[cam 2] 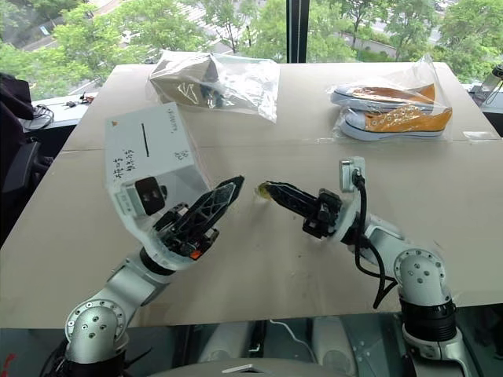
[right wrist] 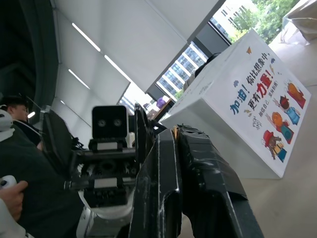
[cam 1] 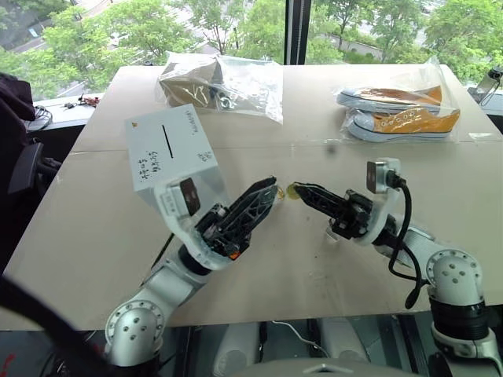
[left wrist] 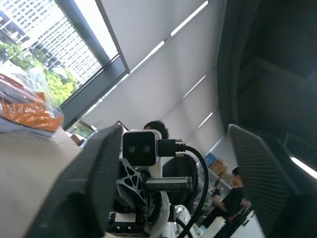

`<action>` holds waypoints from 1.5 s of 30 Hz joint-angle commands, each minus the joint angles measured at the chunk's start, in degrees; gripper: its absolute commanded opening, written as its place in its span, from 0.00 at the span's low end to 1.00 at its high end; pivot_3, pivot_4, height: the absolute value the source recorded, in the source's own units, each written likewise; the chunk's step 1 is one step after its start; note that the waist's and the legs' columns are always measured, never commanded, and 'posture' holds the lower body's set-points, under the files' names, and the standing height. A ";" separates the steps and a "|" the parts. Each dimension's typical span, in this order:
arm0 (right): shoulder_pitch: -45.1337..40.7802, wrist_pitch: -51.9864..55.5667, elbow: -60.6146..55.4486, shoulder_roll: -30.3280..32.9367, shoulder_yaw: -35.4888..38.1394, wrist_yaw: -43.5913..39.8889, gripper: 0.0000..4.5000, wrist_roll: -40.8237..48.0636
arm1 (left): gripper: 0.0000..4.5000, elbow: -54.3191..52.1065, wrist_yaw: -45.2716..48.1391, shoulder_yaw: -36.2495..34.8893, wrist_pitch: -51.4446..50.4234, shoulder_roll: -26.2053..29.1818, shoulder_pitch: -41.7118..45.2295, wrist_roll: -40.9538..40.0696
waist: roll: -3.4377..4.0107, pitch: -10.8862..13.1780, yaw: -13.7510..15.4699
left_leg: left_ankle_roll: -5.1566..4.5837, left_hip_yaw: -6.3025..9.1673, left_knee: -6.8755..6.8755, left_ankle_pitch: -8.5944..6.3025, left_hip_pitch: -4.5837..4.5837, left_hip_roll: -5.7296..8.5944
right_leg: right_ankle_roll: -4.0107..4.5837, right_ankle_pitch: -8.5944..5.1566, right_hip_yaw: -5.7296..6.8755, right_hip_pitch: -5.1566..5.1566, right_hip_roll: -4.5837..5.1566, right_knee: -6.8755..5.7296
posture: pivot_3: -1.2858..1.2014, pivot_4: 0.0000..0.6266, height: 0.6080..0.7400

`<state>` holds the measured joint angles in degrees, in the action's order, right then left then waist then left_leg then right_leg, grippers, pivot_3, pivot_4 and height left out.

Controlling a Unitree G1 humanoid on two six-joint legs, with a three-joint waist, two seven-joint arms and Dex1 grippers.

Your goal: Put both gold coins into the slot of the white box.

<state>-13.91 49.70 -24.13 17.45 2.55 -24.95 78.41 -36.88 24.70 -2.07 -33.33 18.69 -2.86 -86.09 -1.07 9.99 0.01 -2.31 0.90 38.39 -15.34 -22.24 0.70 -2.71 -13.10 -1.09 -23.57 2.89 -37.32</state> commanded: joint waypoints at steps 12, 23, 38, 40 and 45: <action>0.31 -7.39 -4.69 -5.27 -2.41 -1.87 0.00 -5.81 | 0.54 1.66 -6.29 -0.44 -1.50 0.41 1.75 -2.97 | 0.00 0.00 -0.76 | 0.00 0.06 -0.01 0.00 0.03 -0.01 | 0.00 -0.01 0.01 -0.02 -0.06 -0.08 | 0.52 0.24 1.00; -0.33 -5.57 -4.35 -4.66 -3.20 -3.20 0.00 -3.36 | 0.02 2.76 -7.04 0.05 -2.91 0.56 1.93 -5.18 | 0.01 0.01 -0.76 | 0.00 0.07 -0.01 0.00 0.02 -0.01 | 0.01 -0.02 0.00 -0.02 -0.05 -0.07 | 0.52 0.24 1.00; -1.55 -2.04 -3.92 -2.52 -4.20 -3.17 0.00 -0.42 | 0.02 4.15 -5.94 0.41 -4.76 0.53 2.68 -5.58 | 0.01 0.01 -0.76 | 0.00 0.07 -0.03 0.00 0.00 -0.01 | 0.02 -0.02 0.01 -0.03 -0.03 -0.01 | 0.52 0.24 1.00; -1.80 -1.46 -3.68 -2.27 -4.35 -2.99 0.00 0.31 | 0.02 4.30 -5.73 0.50 -5.03 0.59 2.74 -5.66 | 0.01 0.01 -0.76 | 0.00 0.07 -0.03 0.00 0.00 -0.01 | 0.02 -0.03 0.01 -0.03 -0.03 0.00 | 0.52 0.24 1.00; -2.58 -0.38 -3.10 -2.02 -4.81 -2.76 0.00 1.50 | 0.02 4.61 -4.78 0.37 -5.79 0.85 2.93 -5.77 | 0.01 0.01 -0.76 | 0.00 0.08 -0.03 0.00 -0.03 -0.01 | 0.03 -0.03 0.01 -0.04 -0.03 0.05 | 0.52 0.24 1.00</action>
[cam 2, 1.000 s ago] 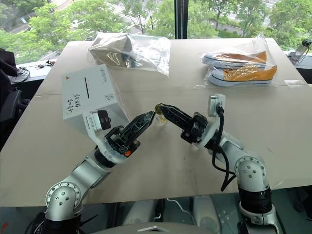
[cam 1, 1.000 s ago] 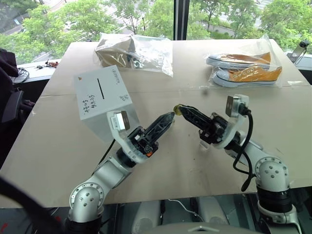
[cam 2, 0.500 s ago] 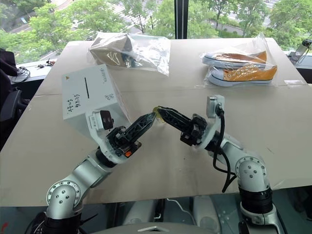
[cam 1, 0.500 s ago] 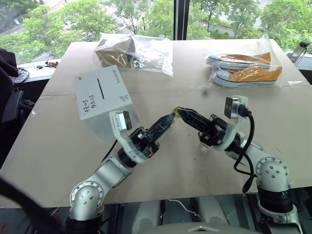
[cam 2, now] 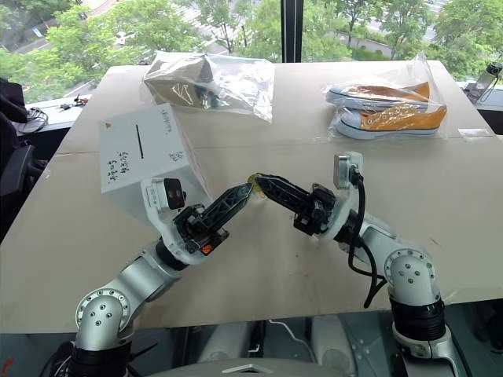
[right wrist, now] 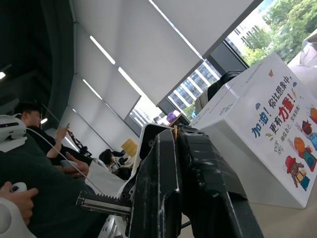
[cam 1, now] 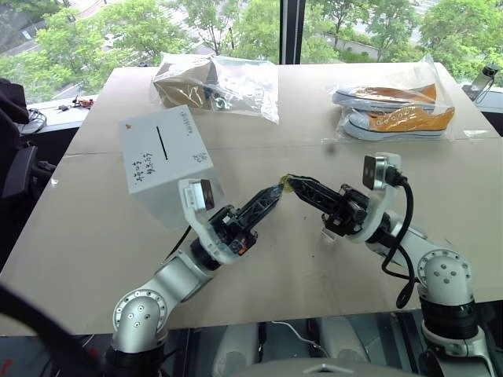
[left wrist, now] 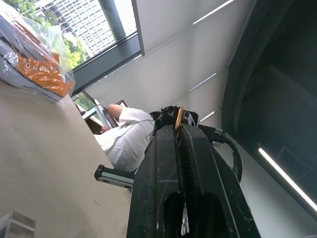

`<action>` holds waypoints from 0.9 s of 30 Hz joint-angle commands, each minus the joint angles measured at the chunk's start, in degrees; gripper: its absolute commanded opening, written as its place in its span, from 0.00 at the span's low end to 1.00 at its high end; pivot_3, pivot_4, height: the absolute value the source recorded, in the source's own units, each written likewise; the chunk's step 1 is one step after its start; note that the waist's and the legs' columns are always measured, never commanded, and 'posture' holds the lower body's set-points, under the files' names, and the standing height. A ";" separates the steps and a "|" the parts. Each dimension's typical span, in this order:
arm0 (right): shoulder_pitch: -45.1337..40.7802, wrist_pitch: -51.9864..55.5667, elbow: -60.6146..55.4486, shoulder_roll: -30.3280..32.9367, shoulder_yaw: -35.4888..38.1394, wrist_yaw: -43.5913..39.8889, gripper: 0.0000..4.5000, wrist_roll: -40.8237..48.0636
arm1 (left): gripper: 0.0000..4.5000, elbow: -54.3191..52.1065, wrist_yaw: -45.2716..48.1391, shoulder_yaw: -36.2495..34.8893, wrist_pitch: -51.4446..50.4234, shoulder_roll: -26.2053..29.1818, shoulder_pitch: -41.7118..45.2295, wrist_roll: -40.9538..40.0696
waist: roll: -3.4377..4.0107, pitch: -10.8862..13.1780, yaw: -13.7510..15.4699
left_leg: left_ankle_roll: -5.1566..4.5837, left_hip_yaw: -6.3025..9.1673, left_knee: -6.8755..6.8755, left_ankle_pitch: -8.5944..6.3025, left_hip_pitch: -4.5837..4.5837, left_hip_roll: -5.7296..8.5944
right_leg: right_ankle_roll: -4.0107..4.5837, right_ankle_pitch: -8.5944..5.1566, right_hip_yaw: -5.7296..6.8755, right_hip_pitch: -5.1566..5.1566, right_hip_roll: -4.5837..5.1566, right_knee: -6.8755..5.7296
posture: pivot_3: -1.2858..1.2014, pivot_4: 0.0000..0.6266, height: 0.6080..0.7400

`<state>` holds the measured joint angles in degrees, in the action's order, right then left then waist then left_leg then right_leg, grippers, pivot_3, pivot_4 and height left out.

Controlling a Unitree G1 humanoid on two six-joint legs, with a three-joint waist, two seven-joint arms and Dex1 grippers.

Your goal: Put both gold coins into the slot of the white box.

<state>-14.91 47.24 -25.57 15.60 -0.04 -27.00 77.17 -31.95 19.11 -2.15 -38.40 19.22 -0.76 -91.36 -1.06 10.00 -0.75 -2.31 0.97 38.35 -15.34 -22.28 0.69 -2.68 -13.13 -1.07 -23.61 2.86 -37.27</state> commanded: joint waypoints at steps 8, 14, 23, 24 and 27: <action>-1.52 2.24 -1.06 -0.78 -2.50 -0.86 0.00 2.19 | 0.02 0.48 -0.12 0.36 -0.99 0.70 0.90 0.33 | 0.00 0.00 0.01 | 0.00 0.12 0.00 0.00 -0.14 0.00 | -0.02 0.01 0.10 -0.02 0.00 0.14 | 0.52 0.24 1.00; -1.12 2.32 -0.80 -0.68 -2.29 -1.47 0.00 1.87 | 0.14 -0.17 2.09 0.31 -1.26 1.01 0.80 1.20 | 0.01 0.01 0.02 | 0.00 0.30 -0.01 0.00 -0.31 0.00 | -0.02 0.02 0.18 -0.06 0.01 0.26 | 0.52 0.24 1.00; -0.45 2.11 -0.80 -0.44 -2.52 -2.38 0.00 1.49 | 0.40 0.28 0.93 0.22 -1.33 0.07 0.69 0.57 | 0.02 0.01 0.04 | 0.00 0.40 -0.02 0.00 -0.38 0.02 | -0.02 0.02 0.17 -0.07 0.04 0.31 | 0.52 0.24 1.00; -0.43 2.10 -0.81 -0.43 -2.53 -2.41 0.00 1.46 | 0.40 0.26 1.16 0.17 -1.30 0.01 0.68 0.49 | 0.02 0.01 0.04 | 0.00 0.41 -0.02 0.00 -0.38 0.03 | -0.02 0.02 0.18 -0.07 0.04 0.31 | 0.52 0.24 1.00; -0.46 2.12 -0.90 -0.41 -2.56 -2.38 0.00 1.42 | 0.15 -0.08 2.28 -0.01 -1.30 0.08 0.59 0.55 | 0.02 0.01 0.05 | 0.00 0.42 -0.02 0.00 -0.39 0.03 | -0.01 0.02 0.18 -0.07 0.04 0.31 | 0.52 0.24 1.00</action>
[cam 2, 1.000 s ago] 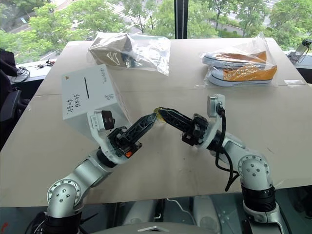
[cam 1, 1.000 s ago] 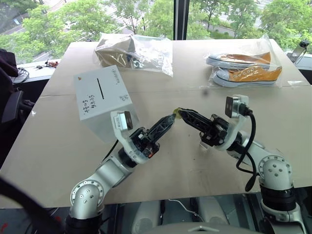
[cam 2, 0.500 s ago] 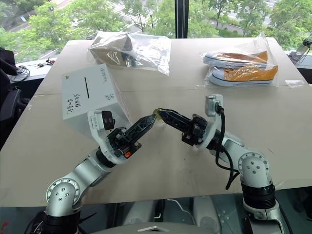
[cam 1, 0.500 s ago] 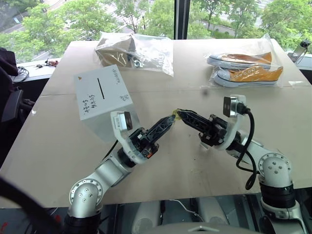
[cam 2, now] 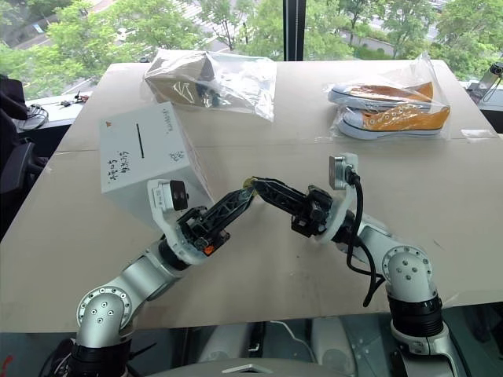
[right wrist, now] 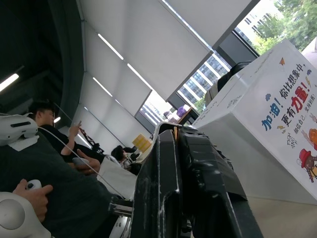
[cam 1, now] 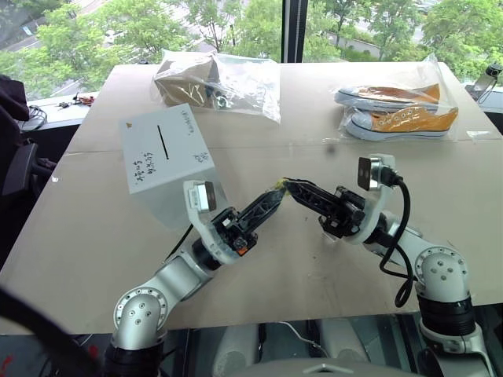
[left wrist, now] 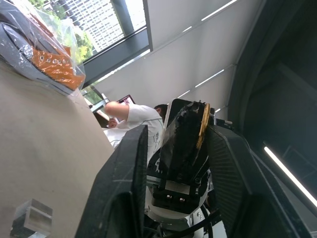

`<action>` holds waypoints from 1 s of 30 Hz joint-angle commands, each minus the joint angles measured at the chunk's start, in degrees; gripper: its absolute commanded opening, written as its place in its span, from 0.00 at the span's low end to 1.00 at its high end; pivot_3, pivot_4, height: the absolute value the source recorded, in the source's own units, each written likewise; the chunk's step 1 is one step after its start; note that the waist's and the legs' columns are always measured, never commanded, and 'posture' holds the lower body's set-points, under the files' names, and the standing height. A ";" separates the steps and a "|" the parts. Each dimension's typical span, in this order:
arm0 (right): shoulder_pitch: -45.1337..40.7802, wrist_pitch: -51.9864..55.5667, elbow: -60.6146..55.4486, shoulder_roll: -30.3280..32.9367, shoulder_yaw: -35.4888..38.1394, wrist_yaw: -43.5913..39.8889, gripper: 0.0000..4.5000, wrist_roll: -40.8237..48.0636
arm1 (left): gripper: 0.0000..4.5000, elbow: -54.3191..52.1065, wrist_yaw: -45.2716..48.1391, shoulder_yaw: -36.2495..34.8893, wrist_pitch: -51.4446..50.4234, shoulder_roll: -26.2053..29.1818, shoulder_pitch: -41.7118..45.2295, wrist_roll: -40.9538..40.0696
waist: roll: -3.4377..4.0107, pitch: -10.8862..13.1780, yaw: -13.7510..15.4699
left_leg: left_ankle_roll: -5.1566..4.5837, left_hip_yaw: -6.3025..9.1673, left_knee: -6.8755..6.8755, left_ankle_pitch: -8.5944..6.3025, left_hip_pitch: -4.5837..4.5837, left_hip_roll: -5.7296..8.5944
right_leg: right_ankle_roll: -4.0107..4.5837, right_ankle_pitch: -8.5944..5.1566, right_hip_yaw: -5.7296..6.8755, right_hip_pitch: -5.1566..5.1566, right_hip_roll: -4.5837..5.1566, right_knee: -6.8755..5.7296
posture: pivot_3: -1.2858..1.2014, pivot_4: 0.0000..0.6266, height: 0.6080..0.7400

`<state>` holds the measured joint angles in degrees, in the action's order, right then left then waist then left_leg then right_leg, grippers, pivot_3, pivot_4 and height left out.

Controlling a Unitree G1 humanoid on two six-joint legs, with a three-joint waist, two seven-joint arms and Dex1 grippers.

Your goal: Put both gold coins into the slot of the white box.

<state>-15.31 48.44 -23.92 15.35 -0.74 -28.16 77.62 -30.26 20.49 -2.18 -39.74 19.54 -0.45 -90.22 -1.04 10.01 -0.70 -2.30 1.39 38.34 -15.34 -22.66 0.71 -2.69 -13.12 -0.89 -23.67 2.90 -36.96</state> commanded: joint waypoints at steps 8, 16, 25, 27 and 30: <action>-0.46 1.05 -2.48 -0.32 -1.84 -1.01 0.00 0.86 | 0.02 -2.13 2.17 0.00 0.16 -0.14 0.44 0.33 | 0.00 0.00 0.00 | 0.00 0.01 0.00 0.00 0.00 0.00 | 0.00 0.00 0.01 0.00 0.00 0.01 | 0.52 0.24 1.00; -0.85 0.19 -2.44 -0.65 -1.33 0.02 0.18 -0.16 | 0.00 -4.14 1.30 -0.91 1.97 0.12 -0.26 4.66 | 0.00 0.00 -0.02 | 0.00 0.00 0.00 0.00 -0.01 0.01 | 0.00 0.00 0.01 0.00 0.00 0.01 | 0.52 0.24 1.00; -3.79 -3.01 2.96 6.84 7.48 -2.66 0.61 -4.49 | 0.00 -11.25 -5.79 -10.58 3.17 11.77 0.24 10.14 | 0.05 0.03 0.46 | 0.00 0.06 0.00 0.00 -0.07 0.08 | 0.01 0.00 0.05 0.00 0.09 0.08 | 0.52 0.24 1.00; -5.28 -4.59 4.14 11.33 7.97 -8.42 0.61 -8.84 | 0.00 -13.05 -9.27 -14.94 3.30 16.52 3.38 8.67 | 0.04 0.07 0.37 | 0.00 0.04 0.00 0.00 -0.08 0.10 | 0.02 -0.01 0.04 0.00 0.12 0.11 | 0.52 0.24 1.00; -7.26 -8.99 5.10 17.73 5.84 -18.67 0.61 -17.36 | 0.00 -13.12 -17.25 -18.78 3.39 22.91 9.80 7.99 | 0.06 0.14 0.40 | 0.01 0.12 0.00 0.01 -0.14 0.09 | 0.00 0.01 0.15 -0.03 0.10 0.10 | 0.52 0.24 1.00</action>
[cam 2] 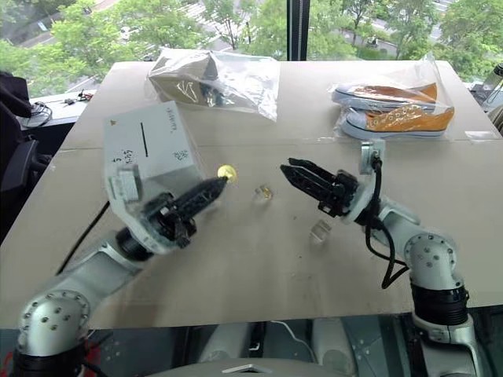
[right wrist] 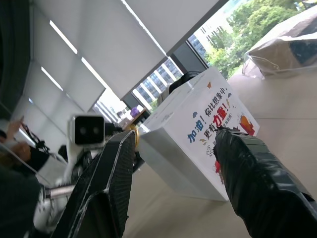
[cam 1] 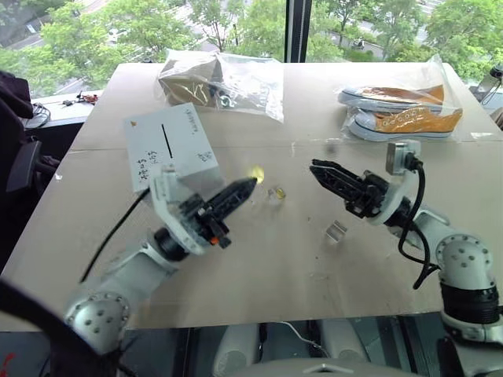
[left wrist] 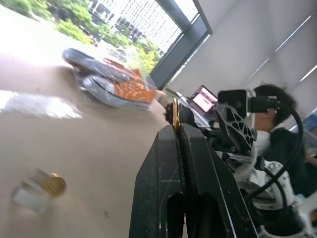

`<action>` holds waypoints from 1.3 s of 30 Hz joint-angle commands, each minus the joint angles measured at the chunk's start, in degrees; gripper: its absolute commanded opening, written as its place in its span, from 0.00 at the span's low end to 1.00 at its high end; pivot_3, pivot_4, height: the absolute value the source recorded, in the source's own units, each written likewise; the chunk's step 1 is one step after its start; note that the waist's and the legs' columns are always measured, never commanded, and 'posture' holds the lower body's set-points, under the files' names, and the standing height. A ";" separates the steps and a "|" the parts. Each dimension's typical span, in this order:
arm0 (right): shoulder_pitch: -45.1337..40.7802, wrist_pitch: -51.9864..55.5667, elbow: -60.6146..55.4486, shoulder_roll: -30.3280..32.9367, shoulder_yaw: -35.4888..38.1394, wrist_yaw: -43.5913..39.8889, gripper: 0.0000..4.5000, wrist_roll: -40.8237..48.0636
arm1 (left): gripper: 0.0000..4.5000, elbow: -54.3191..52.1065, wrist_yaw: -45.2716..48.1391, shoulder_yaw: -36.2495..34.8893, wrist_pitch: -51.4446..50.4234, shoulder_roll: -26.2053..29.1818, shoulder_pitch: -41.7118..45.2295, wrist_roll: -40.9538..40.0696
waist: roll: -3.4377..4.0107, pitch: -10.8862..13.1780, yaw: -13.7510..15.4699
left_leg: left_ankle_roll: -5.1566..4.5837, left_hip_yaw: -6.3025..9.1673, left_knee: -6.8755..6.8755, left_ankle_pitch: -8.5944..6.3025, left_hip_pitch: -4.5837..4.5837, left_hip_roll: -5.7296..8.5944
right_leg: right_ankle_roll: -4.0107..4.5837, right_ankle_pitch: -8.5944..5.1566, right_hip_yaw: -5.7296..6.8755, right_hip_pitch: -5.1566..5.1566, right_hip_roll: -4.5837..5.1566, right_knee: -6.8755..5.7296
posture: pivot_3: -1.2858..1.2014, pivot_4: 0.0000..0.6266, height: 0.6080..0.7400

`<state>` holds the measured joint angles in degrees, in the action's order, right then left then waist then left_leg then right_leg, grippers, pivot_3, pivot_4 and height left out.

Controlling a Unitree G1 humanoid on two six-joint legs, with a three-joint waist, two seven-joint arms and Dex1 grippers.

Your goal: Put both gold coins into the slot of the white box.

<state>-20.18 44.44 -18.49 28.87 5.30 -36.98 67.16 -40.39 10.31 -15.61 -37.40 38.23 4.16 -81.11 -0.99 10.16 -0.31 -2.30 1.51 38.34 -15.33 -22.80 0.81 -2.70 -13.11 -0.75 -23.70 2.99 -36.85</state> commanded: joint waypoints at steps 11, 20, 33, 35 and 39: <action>-12.10 -21.18 10.73 5.19 -2.29 -28.88 0.61 -21.79 | 0.00 3.05 -50.67 2.11 -7.39 12.73 27.46 -2.01 | -0.06 0.03 -0.15 | 0.26 -0.01 -0.06 0.13 0.01 0.00 | -0.07 0.03 0.00 0.01 0.04 0.03 | 0.52 0.24 1.00; -15.51 -20.43 12.51 2.57 -1.60 -29.26 0.61 -22.37 | 0.00 3.47 -73.92 6.93 -12.89 17.56 26.84 -10.52 | -0.08 0.05 -0.01 | 0.46 0.13 -0.10 0.11 0.01 0.00 | -0.07 0.03 -0.01 -0.04 0.27 0.01 | 0.52 0.24 1.00; -16.25 -18.76 11.41 1.64 -0.99 -27.87 0.61 -22.02 | 0.00 3.11 -85.76 12.04 -5.80 17.25 23.55 -22.64 | -0.07 0.04 1.10 | 0.59 0.10 -0.08 0.11 0.01 0.02 | -0.05 0.03 -0.02 -0.04 0.29 0.02 | 0.52 0.24 1.00; -16.35 -18.82 11.48 1.63 -0.94 -27.86 0.61 -22.22 | 0.00 3.29 -86.62 12.45 -5.21 17.41 23.37 -22.56 | -0.07 0.04 1.10 | 0.60 0.10 -0.08 0.12 0.02 0.02 | -0.05 0.03 -0.03 -0.03 0.25 0.01 | 0.52 0.24 1.00; -16.24 -19.01 11.96 1.72 -0.66 -28.15 0.61 -22.38 | 0.00 3.42 -87.90 12.65 -4.29 17.65 22.86 -22.44 | -0.06 0.03 1.02 | 0.61 0.06 -0.08 0.13 0.05 0.03 | -0.05 0.03 -0.07 -0.03 0.16 0.00 | 0.52 0.24 1.00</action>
<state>-35.44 25.99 -5.07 30.44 2.83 -64.72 44.03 -37.09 -75.65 -3.66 -42.27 54.92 27.97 -103.65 -1.05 10.19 0.71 -1.69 1.57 38.26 -15.20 -22.74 0.83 -2.75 -13.08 -0.82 -23.73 3.14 -36.85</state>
